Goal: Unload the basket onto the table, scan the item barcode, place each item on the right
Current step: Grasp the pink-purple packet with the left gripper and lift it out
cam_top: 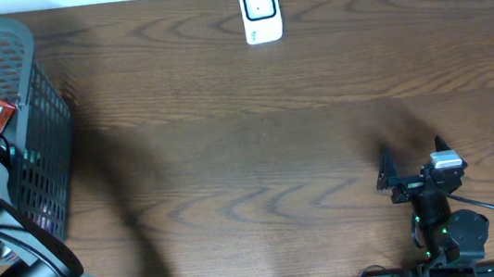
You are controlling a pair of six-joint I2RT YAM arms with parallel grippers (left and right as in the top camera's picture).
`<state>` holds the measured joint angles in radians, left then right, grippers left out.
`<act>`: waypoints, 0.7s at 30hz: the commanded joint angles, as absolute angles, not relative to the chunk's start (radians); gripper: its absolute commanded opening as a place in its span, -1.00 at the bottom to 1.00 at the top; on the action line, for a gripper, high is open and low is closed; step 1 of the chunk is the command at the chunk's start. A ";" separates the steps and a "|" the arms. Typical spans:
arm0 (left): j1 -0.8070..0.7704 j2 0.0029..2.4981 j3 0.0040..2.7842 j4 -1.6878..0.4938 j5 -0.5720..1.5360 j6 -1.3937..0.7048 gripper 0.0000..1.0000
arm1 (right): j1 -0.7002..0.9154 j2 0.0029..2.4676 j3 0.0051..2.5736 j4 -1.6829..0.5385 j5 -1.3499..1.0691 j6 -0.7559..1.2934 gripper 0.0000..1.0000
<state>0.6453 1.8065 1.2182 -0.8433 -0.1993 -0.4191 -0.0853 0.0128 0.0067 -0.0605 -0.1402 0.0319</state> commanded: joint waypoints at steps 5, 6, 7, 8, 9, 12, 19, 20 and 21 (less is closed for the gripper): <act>0.639 1.779 1.358 -0.953 -0.155 -0.427 -0.86 | -0.077 0.011 0.006 -0.064 -0.137 0.014 0.98; 0.639 1.765 1.400 -0.973 -0.135 -0.435 -0.85 | -0.077 0.011 0.006 -0.064 -0.137 0.014 0.99; 0.639 1.744 1.451 -0.989 -0.100 -0.448 -0.86 | -0.077 0.011 0.006 -0.064 -0.137 0.014 0.99; 0.639 1.723 1.494 -0.995 -0.056 -0.450 -0.86 | -0.077 0.011 0.006 -0.064 -0.137 0.014 0.99; 0.639 1.700 1.534 -0.994 -0.005 -0.450 -0.85 | -0.077 0.011 0.006 -0.064 -0.137 0.014 0.99; 0.639 1.602 1.648 -0.965 0.159 -0.464 -0.85 | -0.077 0.011 0.006 -0.064 -0.137 0.013 0.99; 0.634 1.310 1.717 -0.835 0.254 -0.656 -0.85 | -0.077 0.011 0.006 -0.064 -0.137 0.014 0.99; 0.622 1.279 1.717 -0.825 0.270 -0.644 -0.86 | -0.077 0.011 0.006 -0.064 -0.137 0.014 0.99; 0.603 1.246 1.717 -0.818 0.285 -0.633 -0.86 | -0.077 0.011 0.006 -0.064 -0.137 0.014 0.99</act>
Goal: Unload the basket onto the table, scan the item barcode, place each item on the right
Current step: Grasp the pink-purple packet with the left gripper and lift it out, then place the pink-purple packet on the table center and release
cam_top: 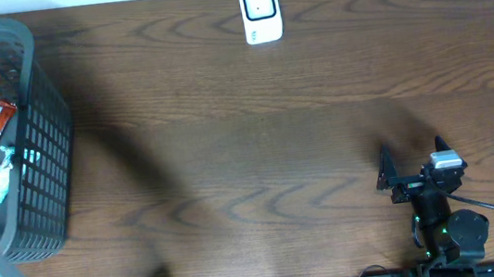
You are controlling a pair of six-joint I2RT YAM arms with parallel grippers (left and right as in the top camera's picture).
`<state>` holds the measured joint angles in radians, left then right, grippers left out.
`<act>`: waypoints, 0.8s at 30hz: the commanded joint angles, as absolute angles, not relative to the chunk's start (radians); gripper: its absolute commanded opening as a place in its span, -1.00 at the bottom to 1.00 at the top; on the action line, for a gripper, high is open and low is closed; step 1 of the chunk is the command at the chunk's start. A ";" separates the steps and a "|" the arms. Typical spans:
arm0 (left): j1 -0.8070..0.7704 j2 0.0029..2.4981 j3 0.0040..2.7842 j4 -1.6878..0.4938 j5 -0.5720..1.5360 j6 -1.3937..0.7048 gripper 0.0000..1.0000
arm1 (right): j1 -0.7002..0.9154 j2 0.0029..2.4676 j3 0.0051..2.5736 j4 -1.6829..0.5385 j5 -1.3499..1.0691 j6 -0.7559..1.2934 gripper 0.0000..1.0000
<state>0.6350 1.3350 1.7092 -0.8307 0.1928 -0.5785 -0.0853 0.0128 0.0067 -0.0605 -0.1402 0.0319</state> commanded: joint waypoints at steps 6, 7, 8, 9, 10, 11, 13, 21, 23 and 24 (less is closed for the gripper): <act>0.276 1.186 1.717 -0.728 0.318 -0.517 -0.86 | -0.077 0.011 0.006 -0.064 -0.137 0.014 0.98; 0.214 1.197 1.717 -0.731 0.318 -0.501 -0.86 | -0.077 0.011 0.006 -0.064 -0.137 0.014 0.98; 0.152 1.213 1.717 -0.736 0.317 -0.486 -0.86 | -0.077 0.011 0.006 -0.064 -0.137 0.014 0.99; 0.100 1.230 1.717 -0.745 0.317 -0.474 -0.86 | -0.077 0.011 0.006 -0.064 -0.137 0.014 0.99; 0.049 1.251 1.716 -0.756 0.317 -0.464 -0.85 | -0.077 0.011 0.006 -0.064 -0.137 0.014 0.98; -0.006 1.276 1.713 -0.766 0.317 -0.454 -0.86 | -0.077 0.011 0.006 -0.064 -0.137 0.014 0.99; -0.088 1.324 1.705 -0.782 0.313 -0.438 -0.86 | -0.077 0.011 0.006 -0.064 -0.137 0.014 0.98; -0.348 1.594 1.705 -0.868 0.197 -0.447 -0.85 | -0.077 0.011 0.006 -0.064 -0.137 0.014 0.99; -0.404 1.670 1.705 -0.871 0.168 -0.473 -0.86 | -0.077 0.011 0.006 -0.064 -0.137 0.014 0.98; -0.431 1.711 1.705 -0.871 0.150 -0.492 -0.85 | -0.077 0.011 0.006 -0.064 -0.137 0.014 0.99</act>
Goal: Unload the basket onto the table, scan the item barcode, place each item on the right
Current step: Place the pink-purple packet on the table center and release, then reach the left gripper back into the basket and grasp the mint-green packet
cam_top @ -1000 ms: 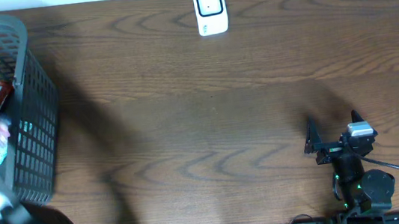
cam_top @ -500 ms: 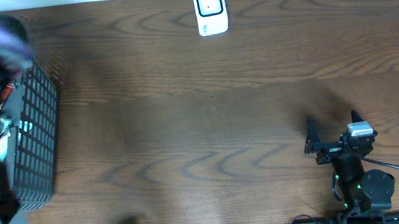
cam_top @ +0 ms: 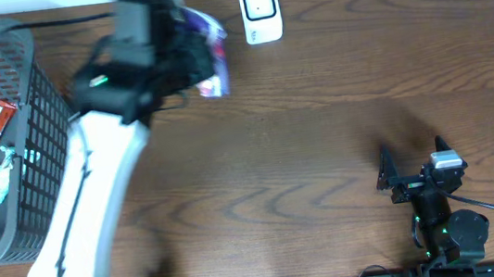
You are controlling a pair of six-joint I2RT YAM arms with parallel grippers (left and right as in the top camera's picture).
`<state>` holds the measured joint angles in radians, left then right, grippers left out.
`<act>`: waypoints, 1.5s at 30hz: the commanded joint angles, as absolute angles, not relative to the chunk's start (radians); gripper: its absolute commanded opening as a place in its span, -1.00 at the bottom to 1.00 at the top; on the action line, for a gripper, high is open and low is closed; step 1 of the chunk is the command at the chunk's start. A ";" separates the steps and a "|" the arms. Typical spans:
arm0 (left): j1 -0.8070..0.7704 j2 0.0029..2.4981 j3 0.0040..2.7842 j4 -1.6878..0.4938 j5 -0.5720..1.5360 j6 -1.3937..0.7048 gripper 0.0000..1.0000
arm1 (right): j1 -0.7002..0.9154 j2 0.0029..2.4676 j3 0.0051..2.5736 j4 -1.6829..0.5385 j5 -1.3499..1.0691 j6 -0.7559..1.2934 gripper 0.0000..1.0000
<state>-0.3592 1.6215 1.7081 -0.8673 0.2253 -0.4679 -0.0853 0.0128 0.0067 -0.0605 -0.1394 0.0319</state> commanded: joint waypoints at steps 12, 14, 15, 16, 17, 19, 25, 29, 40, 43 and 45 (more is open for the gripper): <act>-0.598 2.050 1.705 -0.825 0.096 -0.696 0.01 | -0.077 0.011 0.006 -0.064 -0.137 0.014 0.99; -0.606 2.057 1.705 -0.823 0.097 -0.665 0.42 | -0.077 0.011 0.006 -0.064 -0.137 0.014 0.98; -0.606 2.056 1.709 -0.820 0.101 -0.644 0.64 | -0.077 0.011 0.006 -0.064 -0.137 0.014 0.99; -0.605 2.048 1.723 -0.820 0.122 -0.603 0.84 | -0.077 0.011 0.006 -0.064 -0.137 0.014 0.98; -0.601 2.040 1.742 -0.823 0.141 -0.566 0.96 | -0.077 0.011 0.006 -0.064 -0.137 0.014 0.99; -0.589 2.009 1.824 -0.849 0.172 -0.467 0.96 | -0.077 0.011 0.006 -0.064 -0.137 0.014 0.98; -0.512 1.866 2.003 -0.886 0.084 -0.370 0.96 | -0.077 0.011 0.006 -0.064 -0.137 0.013 0.98; -0.396 1.737 2.011 -0.898 -0.106 -0.370 0.95 | -0.077 0.011 0.006 -0.064 -0.137 0.014 0.98; -0.045 1.663 2.011 -1.067 -0.238 -0.326 0.96 | -0.077 0.011 0.006 -0.064 -0.137 0.014 0.98; 0.095 1.659 2.011 -1.026 -0.248 -0.343 0.96 | -0.077 0.011 0.006 -0.064 -0.137 0.014 0.98; 0.170 1.659 2.011 -1.019 -0.247 -0.397 0.96 | -0.077 0.011 0.006 -0.064 -0.137 0.014 0.98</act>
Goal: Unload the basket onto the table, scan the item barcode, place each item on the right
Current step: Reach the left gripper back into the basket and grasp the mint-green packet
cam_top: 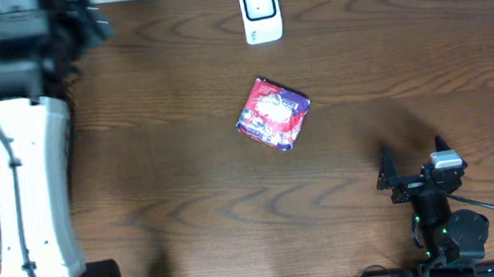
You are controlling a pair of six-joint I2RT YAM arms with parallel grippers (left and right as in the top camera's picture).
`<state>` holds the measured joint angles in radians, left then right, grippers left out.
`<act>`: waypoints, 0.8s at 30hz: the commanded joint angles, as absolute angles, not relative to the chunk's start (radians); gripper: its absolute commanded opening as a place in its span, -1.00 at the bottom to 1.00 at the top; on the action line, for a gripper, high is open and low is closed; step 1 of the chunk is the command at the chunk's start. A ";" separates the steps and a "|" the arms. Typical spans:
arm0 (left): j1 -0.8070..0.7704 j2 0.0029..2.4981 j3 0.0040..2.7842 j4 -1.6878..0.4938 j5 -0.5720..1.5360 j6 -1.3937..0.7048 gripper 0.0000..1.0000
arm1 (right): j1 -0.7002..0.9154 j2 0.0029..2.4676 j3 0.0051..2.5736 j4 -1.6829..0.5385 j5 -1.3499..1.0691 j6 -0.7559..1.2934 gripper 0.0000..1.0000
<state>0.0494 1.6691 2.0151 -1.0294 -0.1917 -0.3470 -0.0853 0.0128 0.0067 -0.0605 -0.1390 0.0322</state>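
A purple and red snack packet (272,113) lies flat on the wooden table, a little below the white barcode scanner (260,11) at the back edge. My left gripper (88,14) is blurred at the far back left, well away from the packet and holding nothing; its fingers look spread. The white left arm (28,182) runs down the left side. At the front right my right gripper (385,167) rests low with its fingers together, empty.
A grey mesh basket stands at the left edge, mostly covered by the left arm. Red and teal packets show inside it. Brown table (190,210) stretches between the arms.
My left gripper held the purple packet near the scanner; now the packet lies on the table below the scanner. The gripper has moved left to the back left corner. The right arm is unchanged.
My left arm was down in the basket. Then it was out of sight at the left, with packets showing in the basket. Then it held a purple packet up beside the scanner. Now the packet lies on the table and the gripper is back over the basket side.
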 commanded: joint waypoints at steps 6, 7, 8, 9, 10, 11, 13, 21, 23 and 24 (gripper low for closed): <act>0.399 1.669 2.009 -1.028 -0.244 -0.466 0.96 | -0.077 0.011 0.006 -0.064 -0.137 0.014 0.99; 0.439 1.674 2.003 -1.036 -0.244 -0.466 0.96 | -0.077 0.011 0.006 -0.064 -0.137 0.014 0.98; 0.461 1.678 1.998 -1.042 -0.244 -0.466 0.96 | -0.077 0.011 0.006 -0.064 -0.137 0.014 0.99; 0.491 1.685 1.991 -1.056 -0.244 -0.466 0.96 | -0.077 0.011 0.006 -0.064 -0.137 0.013 0.99; 0.513 1.692 1.983 -1.070 -0.244 -0.466 0.96 | -0.077 0.011 0.006 -0.064 -0.137 0.014 0.99; 0.532 1.701 1.974 -1.085 -0.244 -0.466 0.96 | -0.077 0.011 0.006 -0.064 -0.137 0.014 0.99; 0.571 1.727 1.947 -1.113 -0.244 -0.471 0.96 | -0.077 0.011 0.006 -0.064 -0.137 0.014 0.99; 0.584 1.825 1.824 -1.094 -0.244 -0.585 0.96 | -0.077 0.011 0.006 -0.064 -0.137 0.013 0.99; 0.566 1.847 1.819 -1.054 -0.244 -0.539 0.96 | -0.077 0.011 0.006 -0.064 -0.137 0.014 0.98; 0.554 1.863 1.819 -1.029 -0.244 -0.495 0.96 | -0.077 0.011 0.006 -0.064 -0.137 0.014 0.99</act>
<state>0.5877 1.8423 1.8149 -1.0775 -0.2386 -0.5503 -0.0853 0.0128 0.0067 -0.0605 -0.1394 0.0319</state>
